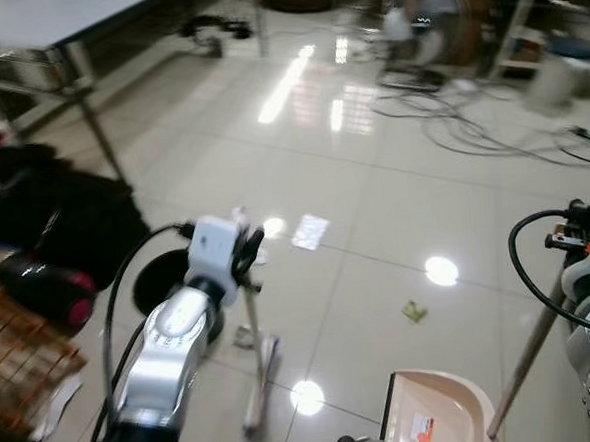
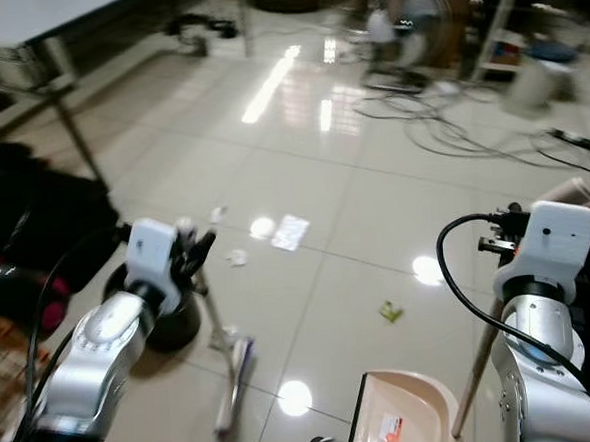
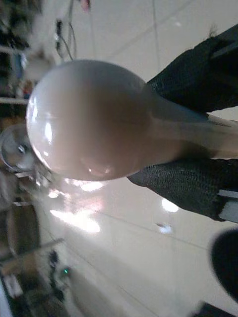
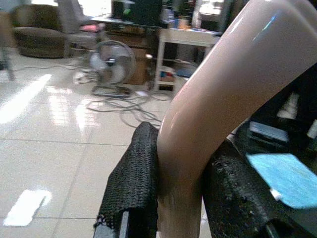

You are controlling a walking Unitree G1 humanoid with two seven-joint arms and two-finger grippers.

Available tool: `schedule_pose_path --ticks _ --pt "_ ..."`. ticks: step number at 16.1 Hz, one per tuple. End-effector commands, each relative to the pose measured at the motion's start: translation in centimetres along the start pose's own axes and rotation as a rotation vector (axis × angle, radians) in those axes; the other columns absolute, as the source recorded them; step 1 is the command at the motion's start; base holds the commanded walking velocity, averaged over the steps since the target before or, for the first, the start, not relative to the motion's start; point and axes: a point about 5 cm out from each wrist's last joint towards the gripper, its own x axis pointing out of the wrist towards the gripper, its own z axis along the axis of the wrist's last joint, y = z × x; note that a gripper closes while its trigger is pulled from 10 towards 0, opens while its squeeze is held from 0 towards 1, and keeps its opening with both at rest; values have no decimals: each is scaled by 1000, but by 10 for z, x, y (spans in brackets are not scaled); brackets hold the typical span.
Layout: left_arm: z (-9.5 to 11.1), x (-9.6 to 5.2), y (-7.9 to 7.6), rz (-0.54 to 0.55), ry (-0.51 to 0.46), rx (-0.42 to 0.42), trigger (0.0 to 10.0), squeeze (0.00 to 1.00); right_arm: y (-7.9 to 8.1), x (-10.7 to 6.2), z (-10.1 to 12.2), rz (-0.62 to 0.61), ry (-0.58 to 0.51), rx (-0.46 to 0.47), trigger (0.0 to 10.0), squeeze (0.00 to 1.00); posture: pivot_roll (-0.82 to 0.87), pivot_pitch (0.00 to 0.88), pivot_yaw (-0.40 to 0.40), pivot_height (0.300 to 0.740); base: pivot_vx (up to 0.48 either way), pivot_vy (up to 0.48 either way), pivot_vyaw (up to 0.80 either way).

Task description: Sweep floor

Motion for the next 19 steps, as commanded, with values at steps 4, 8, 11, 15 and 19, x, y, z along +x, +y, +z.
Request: schedule_pose_path --ticks 4,8,11,15,19 --pt "21 16 -5 -20 -100 53 10000 0 -11 -7 19 -72 -118 -6 10000 0 -219 65 56 740 0 0 -800" --pt "25 22 -3 -28 -95 7 10000 0 -14 -1 23 -75 -143 -9 10000 0 -214 62 50 740 0 0 -800" --pt "25 21 -1 4 -106 18 10000 0 -11 5 27 -47 -166 -16 10000 0 -207 63 40 740 0 0 -800" --pt "25 17 1 17 -101 5 6235 0 -9 11 30 -40 -191 38 10000 0 -187 63 28 740 0 0 -702" --pt "24 18 10 95 -78 -10 10000 0 5 12 30 0 -199 105 10000 0 -186 56 38 740 0 0 0"
